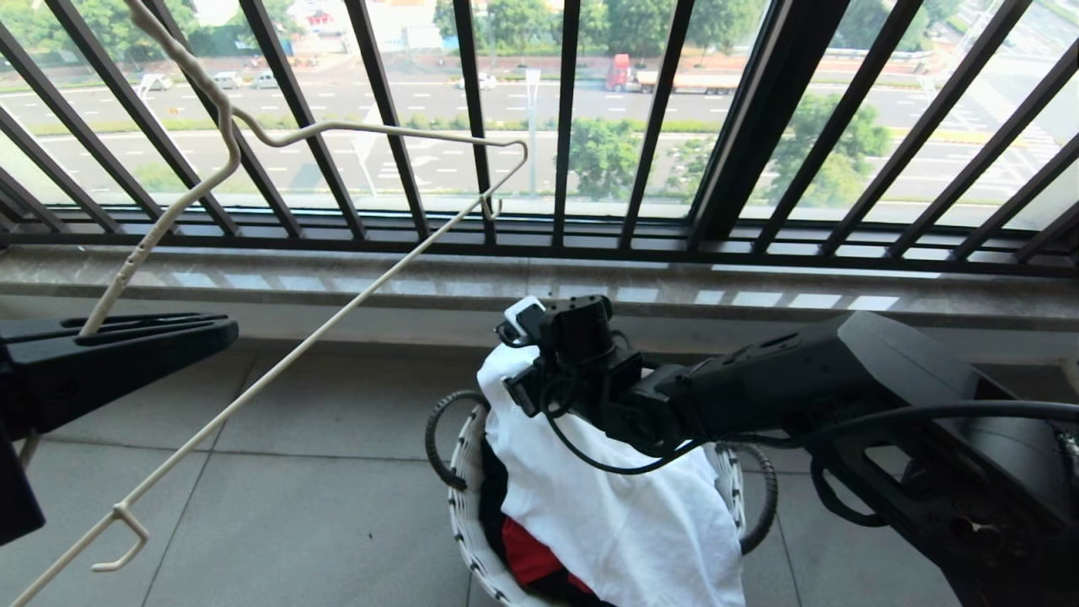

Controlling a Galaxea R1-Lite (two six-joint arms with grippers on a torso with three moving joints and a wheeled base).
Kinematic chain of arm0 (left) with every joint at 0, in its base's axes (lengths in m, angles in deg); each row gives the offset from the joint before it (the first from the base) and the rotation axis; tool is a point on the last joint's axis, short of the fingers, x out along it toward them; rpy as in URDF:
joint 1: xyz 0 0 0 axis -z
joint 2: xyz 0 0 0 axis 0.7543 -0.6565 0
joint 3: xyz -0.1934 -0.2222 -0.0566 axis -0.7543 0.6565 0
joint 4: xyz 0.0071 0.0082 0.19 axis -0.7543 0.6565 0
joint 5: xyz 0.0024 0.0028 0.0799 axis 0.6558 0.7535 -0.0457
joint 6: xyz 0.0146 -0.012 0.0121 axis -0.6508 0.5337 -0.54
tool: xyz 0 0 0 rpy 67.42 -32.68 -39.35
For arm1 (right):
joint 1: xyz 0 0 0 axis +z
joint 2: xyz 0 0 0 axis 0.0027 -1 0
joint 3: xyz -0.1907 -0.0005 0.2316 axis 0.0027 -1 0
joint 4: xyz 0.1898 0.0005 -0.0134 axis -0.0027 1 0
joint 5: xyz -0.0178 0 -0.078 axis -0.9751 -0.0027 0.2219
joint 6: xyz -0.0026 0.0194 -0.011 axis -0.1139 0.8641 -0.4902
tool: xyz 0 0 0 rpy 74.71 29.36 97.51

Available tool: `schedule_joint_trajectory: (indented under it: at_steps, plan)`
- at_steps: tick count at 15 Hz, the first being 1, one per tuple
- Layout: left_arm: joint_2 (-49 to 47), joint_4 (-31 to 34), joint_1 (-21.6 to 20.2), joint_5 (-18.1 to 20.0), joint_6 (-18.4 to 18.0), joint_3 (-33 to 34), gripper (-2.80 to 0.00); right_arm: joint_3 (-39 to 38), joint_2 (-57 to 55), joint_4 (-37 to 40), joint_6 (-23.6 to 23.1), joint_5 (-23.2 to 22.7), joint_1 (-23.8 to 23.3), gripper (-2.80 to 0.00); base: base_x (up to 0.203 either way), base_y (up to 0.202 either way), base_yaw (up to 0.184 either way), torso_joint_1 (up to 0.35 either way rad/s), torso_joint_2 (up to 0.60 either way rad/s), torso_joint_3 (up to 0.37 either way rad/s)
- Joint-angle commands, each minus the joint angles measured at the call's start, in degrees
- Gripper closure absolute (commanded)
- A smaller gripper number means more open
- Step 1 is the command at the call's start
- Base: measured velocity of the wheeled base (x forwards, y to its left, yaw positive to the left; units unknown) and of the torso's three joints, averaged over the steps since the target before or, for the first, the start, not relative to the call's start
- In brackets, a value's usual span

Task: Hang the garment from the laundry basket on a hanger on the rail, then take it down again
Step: Pick up clothes from the basket

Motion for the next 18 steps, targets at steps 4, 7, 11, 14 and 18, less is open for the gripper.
schedule_joint_trajectory:
  at_steps: [4, 7, 11, 14, 18]
  plan:
    - [0.06, 0.04, 0.0, -0.06, -0.11, -0.01, 0.0, 3.78, -3.05, 0.07, -0.53, 0.61, -0.63, 0.0, 0.0, 0.0, 0.0, 0.0, 0.0, 0.0]
    - [0.08, -0.03, 0.0, -0.06, -0.11, -0.01, 0.0, 5.11, -3.3, 0.18, -0.54, 0.82, -0.71, 0.0, 0.0, 0.0, 0.0, 0.0, 0.0, 0.0]
    - [-0.36, 0.04, 0.0, 0.12, -0.13, 0.34, 0.0, 1.08, 1.8, -0.12, -0.37, 1.54, -0.59, 0.0, 0.0, 0.0, 0.0, 0.0, 0.0, 0.0]
    - [0.03, 0.04, 0.0, 0.12, -0.28, 0.26, 0.0, -8.28, 9.56, -0.37, 1.23, 1.5, -0.03, 0.0, 0.0, 0.0, 0.0, 0.0, 0.0, 0.0]
    - [0.07, 0.04, 0.02, 0.2, -0.42, 0.33, 0.0, -15.39, 19.51, -1.23, 6.82, 1.41, 2.26, 0.0, 0.0, 0.0, 0.0, 0.0, 0.0, 0.0]
